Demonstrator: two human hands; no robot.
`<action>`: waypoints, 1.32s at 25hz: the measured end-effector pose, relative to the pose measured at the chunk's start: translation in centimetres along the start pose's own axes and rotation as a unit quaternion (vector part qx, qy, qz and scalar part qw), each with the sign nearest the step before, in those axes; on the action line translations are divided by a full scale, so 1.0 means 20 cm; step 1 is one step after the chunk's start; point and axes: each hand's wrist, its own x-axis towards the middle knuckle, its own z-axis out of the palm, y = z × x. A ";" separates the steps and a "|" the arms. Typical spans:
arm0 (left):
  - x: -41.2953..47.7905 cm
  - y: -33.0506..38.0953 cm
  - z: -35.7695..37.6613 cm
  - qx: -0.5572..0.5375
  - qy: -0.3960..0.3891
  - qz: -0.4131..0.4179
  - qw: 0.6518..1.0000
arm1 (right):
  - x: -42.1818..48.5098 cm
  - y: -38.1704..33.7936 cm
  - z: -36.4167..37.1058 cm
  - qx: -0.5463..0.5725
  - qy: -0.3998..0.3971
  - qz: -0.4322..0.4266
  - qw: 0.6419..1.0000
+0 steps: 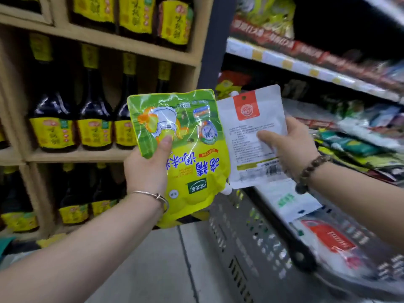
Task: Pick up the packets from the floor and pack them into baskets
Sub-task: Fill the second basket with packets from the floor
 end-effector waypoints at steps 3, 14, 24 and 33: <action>-0.13 0.09 0.26 -0.009 -0.025 -0.031 0.999 | 0.09 0.07 -0.34 0.011 0.039 0.032 0.999; -0.47 -0.30 1.10 0.284 -0.273 -0.091 0.915 | 0.00 0.99 -0.94 -0.308 -0.133 0.249 0.908; -0.55 -0.53 1.18 0.693 -0.393 -0.088 0.598 | -0.02 1.21 -0.90 -0.497 -0.386 0.267 0.730; -0.64 -0.57 1.22 0.713 -0.554 0.045 0.427 | -0.06 1.15 -0.92 -0.529 -0.425 0.182 0.711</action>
